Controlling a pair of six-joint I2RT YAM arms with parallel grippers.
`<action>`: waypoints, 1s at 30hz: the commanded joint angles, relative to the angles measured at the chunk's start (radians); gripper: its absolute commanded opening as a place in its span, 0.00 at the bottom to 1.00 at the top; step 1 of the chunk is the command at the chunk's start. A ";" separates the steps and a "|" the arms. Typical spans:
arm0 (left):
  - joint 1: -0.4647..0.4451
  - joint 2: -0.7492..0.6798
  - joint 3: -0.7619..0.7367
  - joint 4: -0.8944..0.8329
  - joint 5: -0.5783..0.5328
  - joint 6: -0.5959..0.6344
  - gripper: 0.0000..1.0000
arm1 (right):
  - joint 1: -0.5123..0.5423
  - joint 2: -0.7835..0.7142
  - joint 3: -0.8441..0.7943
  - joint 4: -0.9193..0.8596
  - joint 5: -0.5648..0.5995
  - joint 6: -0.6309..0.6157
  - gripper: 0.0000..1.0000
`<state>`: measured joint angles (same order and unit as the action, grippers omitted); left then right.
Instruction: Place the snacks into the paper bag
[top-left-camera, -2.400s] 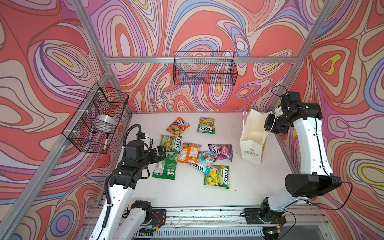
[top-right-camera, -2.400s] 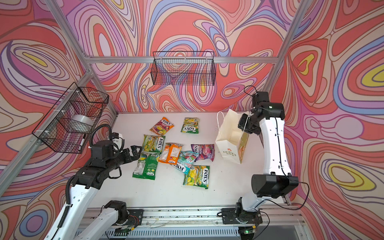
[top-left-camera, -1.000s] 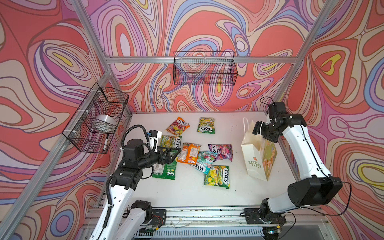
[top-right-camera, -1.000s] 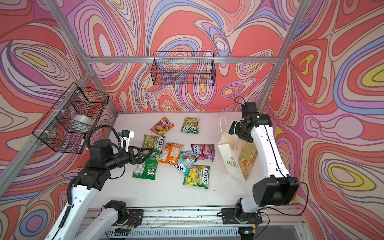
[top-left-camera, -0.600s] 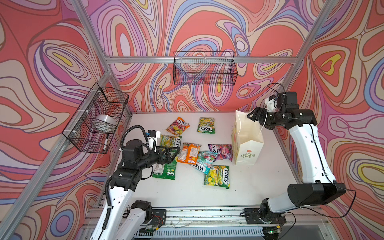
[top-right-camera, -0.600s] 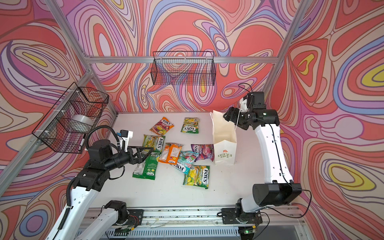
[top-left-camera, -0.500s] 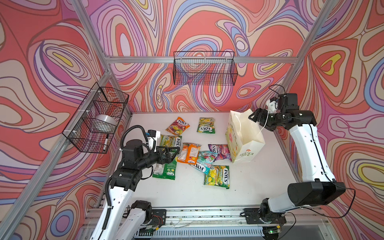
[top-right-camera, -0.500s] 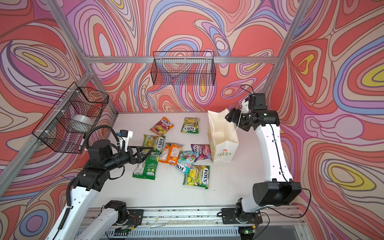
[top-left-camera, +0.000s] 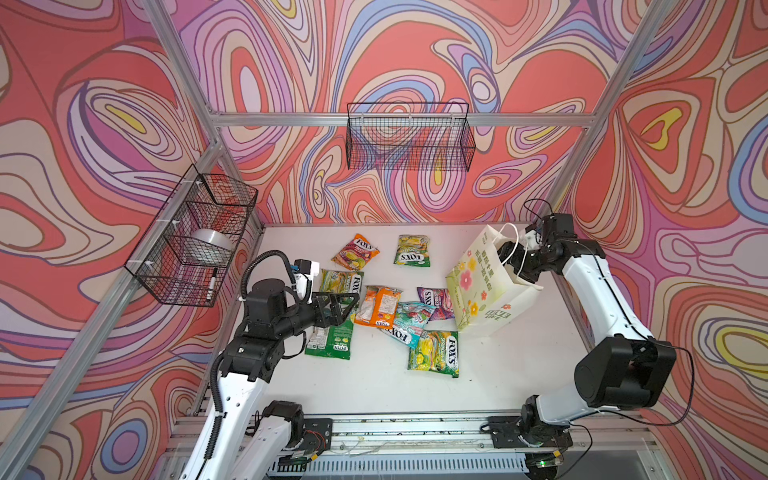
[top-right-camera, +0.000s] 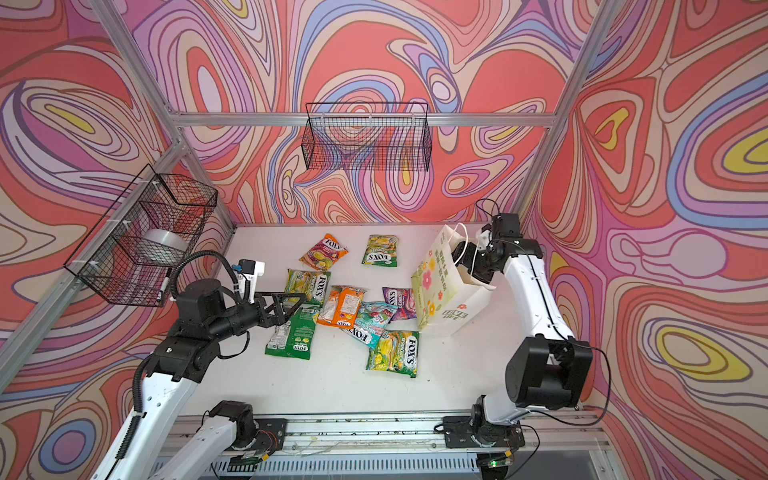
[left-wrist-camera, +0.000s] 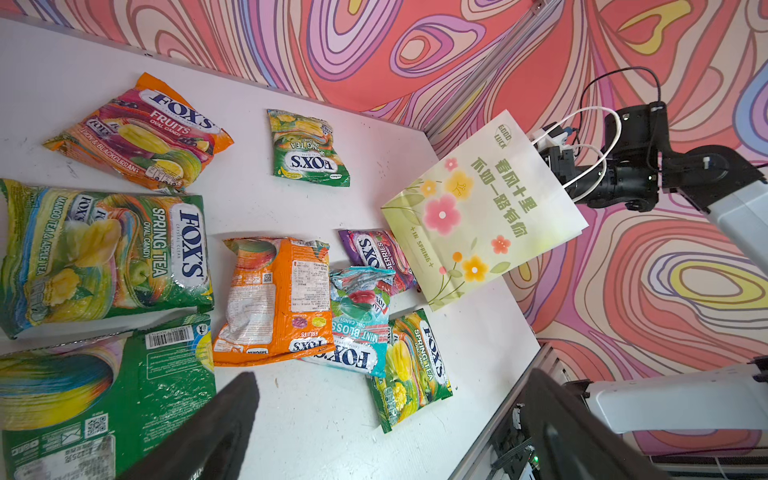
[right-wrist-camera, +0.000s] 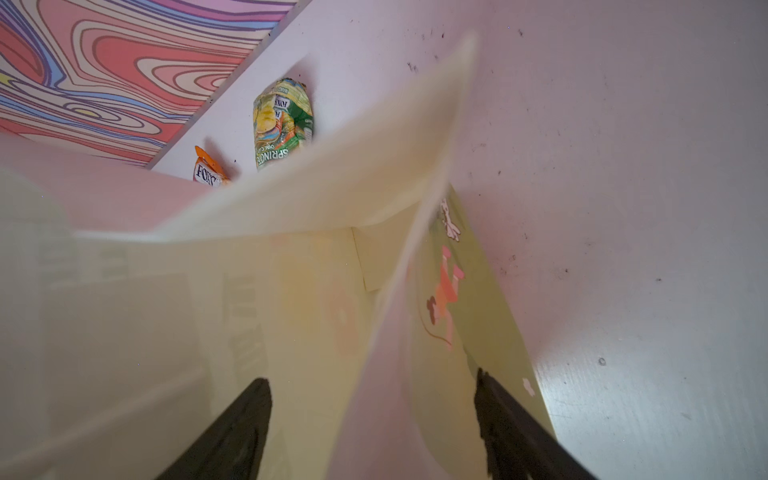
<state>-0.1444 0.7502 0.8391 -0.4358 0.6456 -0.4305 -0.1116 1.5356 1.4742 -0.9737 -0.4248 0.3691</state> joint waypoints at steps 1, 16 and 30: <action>-0.003 -0.015 -0.018 0.017 -0.015 0.007 1.00 | 0.000 -0.021 0.056 -0.057 0.135 0.002 0.80; -0.002 -0.012 -0.024 0.024 -0.027 0.003 1.00 | -0.007 -0.047 0.185 -0.186 0.399 0.002 0.86; -0.003 -0.011 -0.025 0.025 -0.033 0.003 1.00 | -0.032 -0.049 0.234 -0.163 0.480 -0.013 0.89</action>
<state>-0.1444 0.7456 0.8242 -0.4355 0.6197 -0.4305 -0.1219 1.4837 1.6794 -1.1408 0.0025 0.3634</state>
